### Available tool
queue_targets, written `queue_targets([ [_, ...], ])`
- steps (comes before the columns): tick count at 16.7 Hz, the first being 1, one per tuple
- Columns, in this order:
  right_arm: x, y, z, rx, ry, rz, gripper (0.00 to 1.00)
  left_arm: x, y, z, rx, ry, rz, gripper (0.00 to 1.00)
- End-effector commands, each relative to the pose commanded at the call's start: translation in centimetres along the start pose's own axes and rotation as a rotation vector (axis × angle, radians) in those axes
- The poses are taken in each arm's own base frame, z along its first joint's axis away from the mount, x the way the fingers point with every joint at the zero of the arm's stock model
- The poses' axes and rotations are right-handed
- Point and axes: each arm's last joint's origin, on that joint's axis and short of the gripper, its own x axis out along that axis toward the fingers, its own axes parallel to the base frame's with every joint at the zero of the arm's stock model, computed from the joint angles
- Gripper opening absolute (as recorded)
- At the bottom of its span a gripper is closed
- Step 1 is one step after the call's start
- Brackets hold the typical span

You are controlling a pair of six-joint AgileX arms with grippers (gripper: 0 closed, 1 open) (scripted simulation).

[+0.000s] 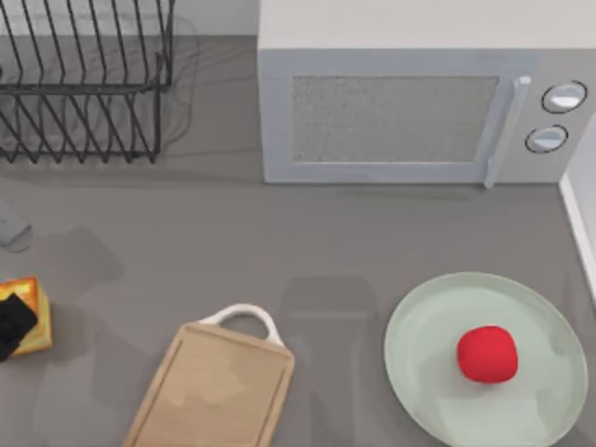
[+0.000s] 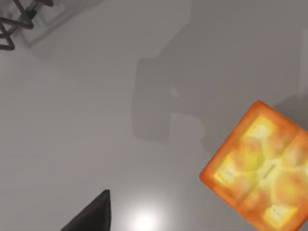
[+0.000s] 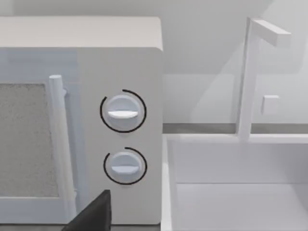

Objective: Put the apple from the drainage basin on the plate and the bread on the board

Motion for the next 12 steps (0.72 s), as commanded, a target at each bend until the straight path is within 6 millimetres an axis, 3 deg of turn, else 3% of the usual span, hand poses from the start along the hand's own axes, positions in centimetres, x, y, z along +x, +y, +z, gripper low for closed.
queue_targets([
  [8, 0.0, 0.0, 0.0, 0.000, 0.000, 0.000, 1.00, 7.2, 3.8, 3.5, 0.456, 0.291, -0.477, 1.00],
  [12, 0.0, 0.0, 0.0, 0.000, 0.000, 0.000, 1.00, 8.8, 4.4, 4.0, 0.535, 0.313, -0.569, 1.00],
])
